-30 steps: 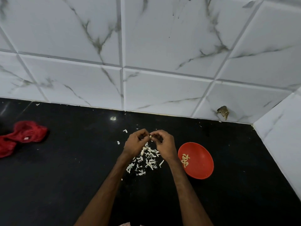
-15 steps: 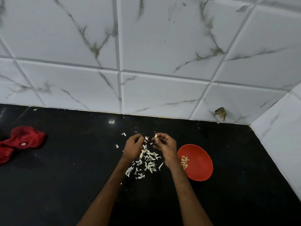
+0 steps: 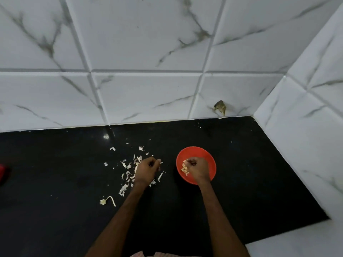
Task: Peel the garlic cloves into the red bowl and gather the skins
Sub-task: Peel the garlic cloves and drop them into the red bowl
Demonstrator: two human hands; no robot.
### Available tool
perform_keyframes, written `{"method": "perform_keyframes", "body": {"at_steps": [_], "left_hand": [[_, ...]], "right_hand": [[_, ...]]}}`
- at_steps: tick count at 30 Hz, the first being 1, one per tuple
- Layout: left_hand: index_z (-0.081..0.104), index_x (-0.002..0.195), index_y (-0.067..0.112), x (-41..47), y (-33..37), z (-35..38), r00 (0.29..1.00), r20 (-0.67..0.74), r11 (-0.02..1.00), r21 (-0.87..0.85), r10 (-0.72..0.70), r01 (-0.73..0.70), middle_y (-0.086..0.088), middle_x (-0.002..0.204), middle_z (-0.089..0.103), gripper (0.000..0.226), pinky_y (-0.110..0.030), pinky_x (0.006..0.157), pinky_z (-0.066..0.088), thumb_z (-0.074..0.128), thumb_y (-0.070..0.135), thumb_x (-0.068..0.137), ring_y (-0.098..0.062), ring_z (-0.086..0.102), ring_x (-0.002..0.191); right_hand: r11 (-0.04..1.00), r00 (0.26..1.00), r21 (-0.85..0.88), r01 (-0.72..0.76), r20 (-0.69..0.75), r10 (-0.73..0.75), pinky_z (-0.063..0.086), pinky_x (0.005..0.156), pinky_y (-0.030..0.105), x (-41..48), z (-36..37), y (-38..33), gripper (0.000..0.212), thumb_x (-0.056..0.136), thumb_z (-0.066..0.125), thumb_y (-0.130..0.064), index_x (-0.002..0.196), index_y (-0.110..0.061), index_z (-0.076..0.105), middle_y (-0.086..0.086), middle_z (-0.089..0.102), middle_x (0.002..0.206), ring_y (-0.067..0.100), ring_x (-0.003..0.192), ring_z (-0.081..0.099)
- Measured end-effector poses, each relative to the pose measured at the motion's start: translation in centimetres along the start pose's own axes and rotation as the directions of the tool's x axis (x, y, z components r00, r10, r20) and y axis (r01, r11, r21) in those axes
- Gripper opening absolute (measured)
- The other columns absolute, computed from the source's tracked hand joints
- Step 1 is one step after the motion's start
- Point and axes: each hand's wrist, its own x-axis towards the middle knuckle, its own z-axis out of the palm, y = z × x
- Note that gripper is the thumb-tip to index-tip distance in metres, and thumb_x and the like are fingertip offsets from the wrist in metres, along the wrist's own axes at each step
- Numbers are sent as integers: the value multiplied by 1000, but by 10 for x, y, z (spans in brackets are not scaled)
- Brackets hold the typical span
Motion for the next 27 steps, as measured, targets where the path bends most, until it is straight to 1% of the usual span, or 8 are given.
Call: {"method": "perform_keyframes", "body": {"at_steps": [4,7,10,13,16,20,24,27], "left_hand": [[65,72,15,-2,-5,9,998,-12,998,25,-56,56,4,67,68,32,-31,65,50,61,33,98,-9,61,60],[62,80,22,-7,-9,5,994,-77,996,22,-83,85,9,74,67,17,-23,62,44,66,29,95,-11,64,69],[62,81,26,-12,-19,-8,992,-102,973,212,-76,96,11,73,65,22,-25,62,43,61,42,96,-10,62,70],[65,82,29,-16,-39,-23,988,-132,906,404,-78,126,8,74,66,34,-33,69,53,50,57,96,-17,65,74],[65,107,31,-25,-53,-38,984,-166,888,441,-61,129,7,100,68,18,-36,78,53,57,42,97,-18,64,97],[52,139,31,-41,-79,-58,990,-142,789,610,20,71,6,136,46,50,-40,81,55,59,16,93,-17,42,124],[52,141,25,-43,-93,-70,996,-65,746,666,67,-7,5,140,48,52,-35,88,52,59,8,92,-18,41,127],[63,126,17,-37,-92,-73,994,-77,755,655,72,-4,-1,121,56,34,-36,88,54,55,7,94,-18,54,111]], "right_hand": [[962,997,-263,68,36,-61,50,92,29,2,-7,9,18,92,68,-8,109,-7,75,8,75,107,20,102,68],[951,981,-245,191,13,-194,49,85,24,-2,-3,-9,17,96,62,-10,108,-10,74,2,74,103,12,93,65],[905,925,-197,376,128,-357,51,85,27,-8,19,-29,16,95,62,-5,105,-9,74,3,74,100,12,91,66],[857,869,-229,461,312,-383,51,95,35,-20,59,-36,24,94,62,-4,115,-8,71,7,72,113,17,103,66],[815,814,-297,497,485,-319,32,117,31,-33,96,-24,50,97,61,-11,145,-12,50,8,49,150,21,139,44],[656,688,-353,667,630,-359,12,123,29,-46,126,-1,63,98,56,-6,156,-16,33,2,21,165,23,153,12],[595,687,-384,706,573,-446,26,120,26,-49,129,9,63,87,51,15,145,-8,49,4,41,154,21,144,32],[619,747,-437,653,509,-429,41,106,27,-50,125,10,48,87,53,12,129,-10,61,3,53,133,19,125,48]]}}
